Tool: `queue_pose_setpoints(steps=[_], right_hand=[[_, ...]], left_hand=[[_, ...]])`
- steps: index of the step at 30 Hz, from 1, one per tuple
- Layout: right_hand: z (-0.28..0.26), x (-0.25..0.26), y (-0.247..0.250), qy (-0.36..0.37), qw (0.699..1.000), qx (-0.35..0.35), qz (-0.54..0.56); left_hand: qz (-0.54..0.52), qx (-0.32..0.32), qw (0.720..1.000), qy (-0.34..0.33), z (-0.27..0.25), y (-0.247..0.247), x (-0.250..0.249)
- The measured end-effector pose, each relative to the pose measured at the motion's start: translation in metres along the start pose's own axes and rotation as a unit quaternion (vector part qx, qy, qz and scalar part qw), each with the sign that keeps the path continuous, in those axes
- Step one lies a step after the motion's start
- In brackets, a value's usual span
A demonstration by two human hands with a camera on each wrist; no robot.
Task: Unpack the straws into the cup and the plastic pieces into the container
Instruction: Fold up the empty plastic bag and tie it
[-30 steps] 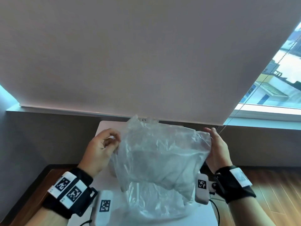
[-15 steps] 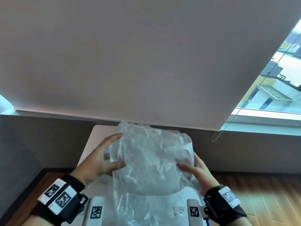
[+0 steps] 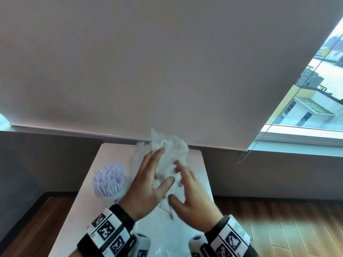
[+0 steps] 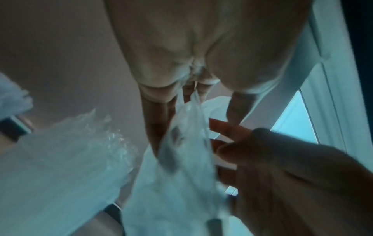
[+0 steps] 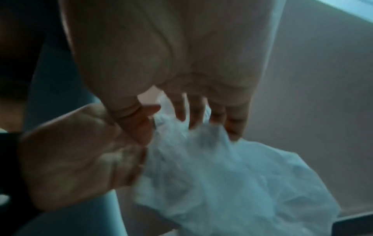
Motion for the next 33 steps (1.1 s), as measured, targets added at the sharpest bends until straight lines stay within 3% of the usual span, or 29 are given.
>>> queue_pose_setpoints(steps=[2,3,5,7,8,10,12,14,20,23,26,30,33], right_hand=[[-0.005,0.002,-0.008,0.027,0.995,0.078,0.053],[-0.004,0.000,-0.003,0.023,0.990,0.080,0.113],[-0.001,-0.016,0.022,0.006,0.974,-0.019,0.227],[-0.002,-0.045,0.049,-0.035,0.963,-0.160,0.214],[-0.002,-0.058,0.055,-0.064,0.958,-0.184,0.208],[0.004,-0.072,0.046,-0.124,0.938,-0.106,0.306],[0.007,-0.073,0.030,-0.159,0.881,0.008,0.446],[0.008,-0.070,0.028,-0.170,0.855,0.052,0.488],[0.012,-0.069,0.047,-0.099,0.852,-0.032,0.513],[0.016,-0.062,0.059,-0.053,0.867,-0.052,0.492],[0.022,-0.047,0.068,0.000,0.887,-0.009,0.462],[0.034,-0.021,0.071,0.047,0.911,0.073,0.404],[0.046,-0.007,0.070,0.058,0.909,0.099,0.400]], left_hand=[[-0.045,0.003,0.999,0.004,0.001,0.000,-0.005],[-0.047,-0.009,0.999,0.002,0.001,0.004,-0.005],[-0.068,-0.029,0.997,0.008,0.000,0.013,0.000],[-0.146,-0.025,0.988,0.045,-0.001,0.017,0.004],[-0.195,-0.016,0.979,0.062,-0.002,0.017,0.003],[-0.267,0.000,0.960,0.086,-0.002,0.015,0.000],[-0.298,0.009,0.948,0.110,-0.001,0.011,0.002],[-0.303,0.005,0.943,0.134,0.001,0.011,0.008],[-0.300,-0.014,0.941,0.153,0.002,0.016,0.015],[-0.379,0.054,0.911,0.151,0.000,0.013,0.010],[-0.441,0.108,0.870,0.192,0.001,0.013,0.001],[-0.271,0.269,0.901,0.205,0.005,-0.007,-0.010],[-0.218,0.347,0.895,0.173,-0.002,-0.026,-0.027]])
Point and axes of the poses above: each hand's wrist, its own z-axis towards the middle knuckle, its own y-axis out of the back of the hand, x = y × z, the point moved 6 cm from there along z, towards the middle knuckle, and after that the axes turned 2 degrees about y, right-handed, at the moved point
